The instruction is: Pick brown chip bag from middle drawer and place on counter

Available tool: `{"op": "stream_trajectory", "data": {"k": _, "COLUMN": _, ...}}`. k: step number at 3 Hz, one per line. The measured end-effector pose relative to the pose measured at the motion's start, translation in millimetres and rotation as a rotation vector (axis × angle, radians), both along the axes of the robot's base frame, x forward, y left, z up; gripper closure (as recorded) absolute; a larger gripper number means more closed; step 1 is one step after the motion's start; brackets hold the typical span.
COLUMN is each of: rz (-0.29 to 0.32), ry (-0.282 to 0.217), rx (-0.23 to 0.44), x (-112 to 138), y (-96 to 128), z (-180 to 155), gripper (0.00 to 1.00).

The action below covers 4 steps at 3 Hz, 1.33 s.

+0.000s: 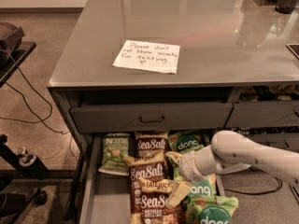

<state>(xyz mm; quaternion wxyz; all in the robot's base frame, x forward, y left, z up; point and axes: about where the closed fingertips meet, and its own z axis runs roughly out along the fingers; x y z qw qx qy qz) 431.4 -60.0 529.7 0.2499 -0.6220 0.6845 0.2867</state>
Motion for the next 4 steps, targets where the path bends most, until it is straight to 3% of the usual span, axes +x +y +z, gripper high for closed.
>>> {"op": "stream_trajectory", "data": {"k": 1, "rz": 0.000, "ry": 0.000, "rx": 0.000, "x": -0.1, "y": 0.0, "z": -0.2, "gripper": 0.00}}
{"op": "stream_trajectory", "data": {"k": 4, "rz": 0.061, "ry": -0.042, "rx": -0.089, "x": -20.3, "y": 9.8, "z": -61.0, "gripper": 0.00}}
